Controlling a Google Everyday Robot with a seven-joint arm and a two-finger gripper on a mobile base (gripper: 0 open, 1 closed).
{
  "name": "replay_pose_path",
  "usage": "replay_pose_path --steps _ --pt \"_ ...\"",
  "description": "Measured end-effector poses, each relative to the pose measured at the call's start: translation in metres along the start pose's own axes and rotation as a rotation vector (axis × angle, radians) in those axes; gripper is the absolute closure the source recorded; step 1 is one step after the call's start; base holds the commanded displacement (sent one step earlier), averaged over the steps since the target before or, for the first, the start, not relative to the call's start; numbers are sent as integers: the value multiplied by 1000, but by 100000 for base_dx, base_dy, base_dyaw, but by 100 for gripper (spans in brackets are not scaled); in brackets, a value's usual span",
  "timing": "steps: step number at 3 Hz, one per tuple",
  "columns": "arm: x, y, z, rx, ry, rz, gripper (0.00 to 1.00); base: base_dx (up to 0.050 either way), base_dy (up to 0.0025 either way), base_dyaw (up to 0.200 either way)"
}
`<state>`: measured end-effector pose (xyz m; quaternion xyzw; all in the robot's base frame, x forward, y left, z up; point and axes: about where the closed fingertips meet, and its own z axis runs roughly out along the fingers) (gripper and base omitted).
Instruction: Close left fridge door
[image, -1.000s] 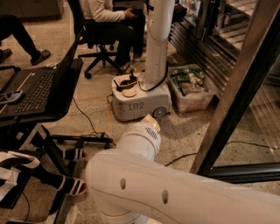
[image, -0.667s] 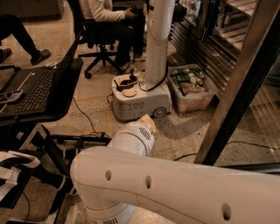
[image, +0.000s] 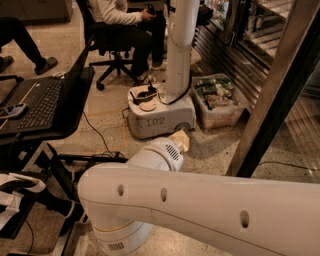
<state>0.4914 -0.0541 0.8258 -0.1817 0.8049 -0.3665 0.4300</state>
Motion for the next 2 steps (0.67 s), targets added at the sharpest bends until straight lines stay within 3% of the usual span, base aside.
replay_pose_path --steps 2 --pt "-5 -2 11 32 41 34 100 0 0 0"
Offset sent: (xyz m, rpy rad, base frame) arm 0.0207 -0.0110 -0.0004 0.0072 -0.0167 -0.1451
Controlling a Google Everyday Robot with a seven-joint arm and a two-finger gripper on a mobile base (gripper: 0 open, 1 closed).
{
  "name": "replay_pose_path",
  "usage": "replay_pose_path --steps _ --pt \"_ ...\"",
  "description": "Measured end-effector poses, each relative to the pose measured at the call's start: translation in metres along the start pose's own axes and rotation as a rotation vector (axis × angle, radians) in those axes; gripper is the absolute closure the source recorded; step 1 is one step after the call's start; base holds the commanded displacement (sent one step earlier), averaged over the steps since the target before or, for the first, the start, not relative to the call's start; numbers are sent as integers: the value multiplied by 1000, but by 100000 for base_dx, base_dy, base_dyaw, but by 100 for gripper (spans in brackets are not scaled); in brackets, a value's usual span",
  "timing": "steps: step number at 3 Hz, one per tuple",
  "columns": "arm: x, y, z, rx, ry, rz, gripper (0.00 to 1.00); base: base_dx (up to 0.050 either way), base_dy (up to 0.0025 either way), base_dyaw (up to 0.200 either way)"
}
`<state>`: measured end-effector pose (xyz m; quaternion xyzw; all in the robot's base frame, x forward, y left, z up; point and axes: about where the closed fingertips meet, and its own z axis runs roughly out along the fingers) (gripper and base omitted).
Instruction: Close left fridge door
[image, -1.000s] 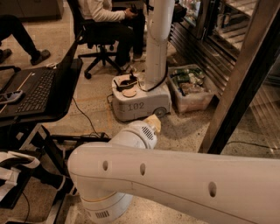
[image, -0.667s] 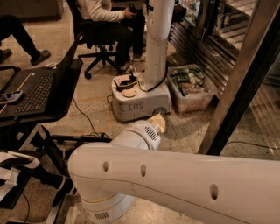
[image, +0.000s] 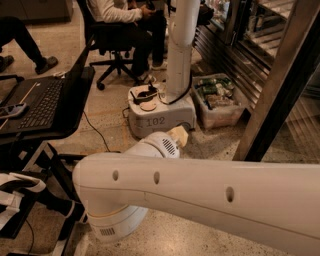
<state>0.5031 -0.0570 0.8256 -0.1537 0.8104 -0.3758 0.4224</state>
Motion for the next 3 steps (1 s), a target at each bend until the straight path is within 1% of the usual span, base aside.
replay_pose_path --steps 1,2,3 --pt "-3 0 9 34 39 30 100 0 0 0" --pt "-7 4 12 24 36 35 100 0 0 0" --pt "-11 2 17 32 42 49 100 0 0 0"
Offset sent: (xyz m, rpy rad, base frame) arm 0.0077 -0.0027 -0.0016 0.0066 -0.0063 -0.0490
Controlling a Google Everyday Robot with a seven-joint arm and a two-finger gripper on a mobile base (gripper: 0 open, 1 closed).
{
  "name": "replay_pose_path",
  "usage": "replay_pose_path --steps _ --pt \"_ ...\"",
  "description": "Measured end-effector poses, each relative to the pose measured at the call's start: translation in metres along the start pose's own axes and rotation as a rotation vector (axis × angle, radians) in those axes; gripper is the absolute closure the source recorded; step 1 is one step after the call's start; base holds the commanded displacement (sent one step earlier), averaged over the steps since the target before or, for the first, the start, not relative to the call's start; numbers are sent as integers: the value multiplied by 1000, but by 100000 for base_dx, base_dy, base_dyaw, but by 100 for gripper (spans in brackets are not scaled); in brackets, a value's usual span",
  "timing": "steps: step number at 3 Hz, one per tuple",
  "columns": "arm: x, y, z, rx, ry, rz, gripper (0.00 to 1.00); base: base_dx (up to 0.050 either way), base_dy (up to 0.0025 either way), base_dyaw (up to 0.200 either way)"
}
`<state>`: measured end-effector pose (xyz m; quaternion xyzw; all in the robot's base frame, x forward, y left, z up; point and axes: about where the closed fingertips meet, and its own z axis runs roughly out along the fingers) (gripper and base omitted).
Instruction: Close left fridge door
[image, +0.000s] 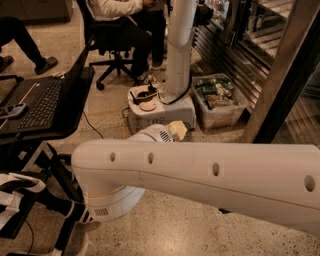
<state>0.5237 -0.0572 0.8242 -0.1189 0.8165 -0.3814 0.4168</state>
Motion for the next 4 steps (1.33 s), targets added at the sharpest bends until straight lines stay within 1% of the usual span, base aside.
replay_pose_path --steps 2,3,4 --pt "-14 -4 14 27 23 57 100 0 0 0" --pt "-20 -8 25 49 39 101 100 0 0 0" --pt "-20 -8 25 49 39 101 100 4545 190 8414"
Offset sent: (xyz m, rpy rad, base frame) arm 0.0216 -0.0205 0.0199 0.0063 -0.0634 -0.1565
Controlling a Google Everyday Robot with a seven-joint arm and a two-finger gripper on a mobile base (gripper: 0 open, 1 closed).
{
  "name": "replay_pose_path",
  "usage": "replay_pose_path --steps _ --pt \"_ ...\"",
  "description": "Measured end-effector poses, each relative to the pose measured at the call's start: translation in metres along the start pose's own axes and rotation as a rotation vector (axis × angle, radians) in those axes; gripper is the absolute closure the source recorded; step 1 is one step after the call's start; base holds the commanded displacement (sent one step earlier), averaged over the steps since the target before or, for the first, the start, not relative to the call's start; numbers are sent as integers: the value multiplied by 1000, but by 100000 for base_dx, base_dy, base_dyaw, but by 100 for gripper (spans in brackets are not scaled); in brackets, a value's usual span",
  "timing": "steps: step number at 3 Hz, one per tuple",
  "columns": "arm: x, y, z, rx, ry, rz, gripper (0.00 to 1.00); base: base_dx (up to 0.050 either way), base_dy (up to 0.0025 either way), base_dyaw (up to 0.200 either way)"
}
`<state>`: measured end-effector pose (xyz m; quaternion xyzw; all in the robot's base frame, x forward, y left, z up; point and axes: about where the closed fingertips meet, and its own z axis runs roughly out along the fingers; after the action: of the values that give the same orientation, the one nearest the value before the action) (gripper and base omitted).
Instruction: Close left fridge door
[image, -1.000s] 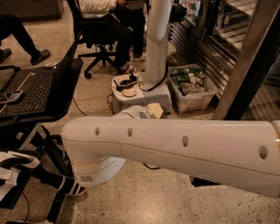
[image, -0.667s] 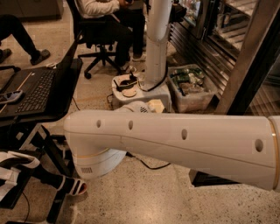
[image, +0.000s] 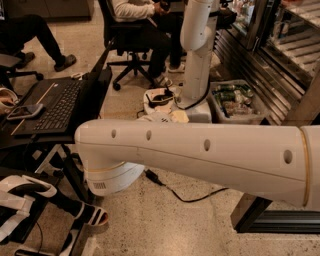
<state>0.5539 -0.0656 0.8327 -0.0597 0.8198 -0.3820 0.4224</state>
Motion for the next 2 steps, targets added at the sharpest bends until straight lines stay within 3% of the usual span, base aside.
replay_pose_path --steps 2 --pt "0 0 0 0 0 0 100 0 1 -19806"
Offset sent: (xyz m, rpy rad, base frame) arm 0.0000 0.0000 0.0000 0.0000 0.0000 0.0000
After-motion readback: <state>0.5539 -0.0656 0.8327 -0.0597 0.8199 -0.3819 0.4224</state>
